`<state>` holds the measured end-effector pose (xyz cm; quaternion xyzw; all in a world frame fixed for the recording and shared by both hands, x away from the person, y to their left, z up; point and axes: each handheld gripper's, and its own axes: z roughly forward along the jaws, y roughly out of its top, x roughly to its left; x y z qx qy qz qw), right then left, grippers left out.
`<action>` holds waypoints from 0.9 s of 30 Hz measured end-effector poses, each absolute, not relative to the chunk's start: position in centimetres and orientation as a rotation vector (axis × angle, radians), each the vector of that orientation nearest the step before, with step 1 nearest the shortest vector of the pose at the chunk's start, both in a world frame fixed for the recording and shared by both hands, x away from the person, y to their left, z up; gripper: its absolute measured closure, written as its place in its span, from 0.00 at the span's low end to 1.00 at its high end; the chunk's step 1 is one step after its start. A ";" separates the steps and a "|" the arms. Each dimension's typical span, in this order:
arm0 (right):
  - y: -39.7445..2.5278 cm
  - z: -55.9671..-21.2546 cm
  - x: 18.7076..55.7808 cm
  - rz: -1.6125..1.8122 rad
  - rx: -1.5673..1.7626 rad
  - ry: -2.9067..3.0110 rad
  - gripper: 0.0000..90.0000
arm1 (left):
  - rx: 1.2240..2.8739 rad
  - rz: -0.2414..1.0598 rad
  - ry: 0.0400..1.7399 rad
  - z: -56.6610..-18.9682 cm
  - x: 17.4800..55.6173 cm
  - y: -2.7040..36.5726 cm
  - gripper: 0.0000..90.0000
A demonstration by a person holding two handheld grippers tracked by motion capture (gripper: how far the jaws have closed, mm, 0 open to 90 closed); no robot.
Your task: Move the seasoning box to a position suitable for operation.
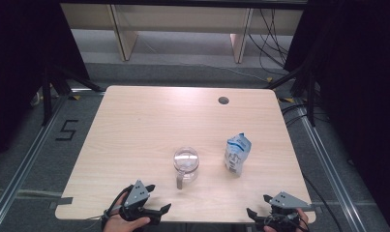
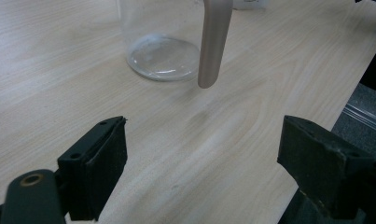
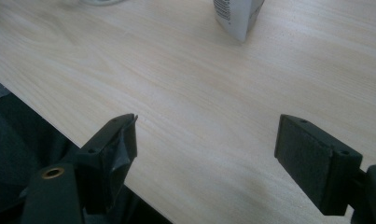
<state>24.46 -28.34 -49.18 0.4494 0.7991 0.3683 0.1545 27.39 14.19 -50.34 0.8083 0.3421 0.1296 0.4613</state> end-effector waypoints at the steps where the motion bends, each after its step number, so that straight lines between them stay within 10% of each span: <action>1: -28.4 -49.2 24.6 1.052 1.253 2.288 0.24 | 1.987 0.320 0.843 -50.3 27.4 14.2 0.17; 27: -28.6 -49.2 24.7 1.063 1.301 2.250 0.24 | 1.926 0.388 0.872 -49.3 28.0 12.4 0.31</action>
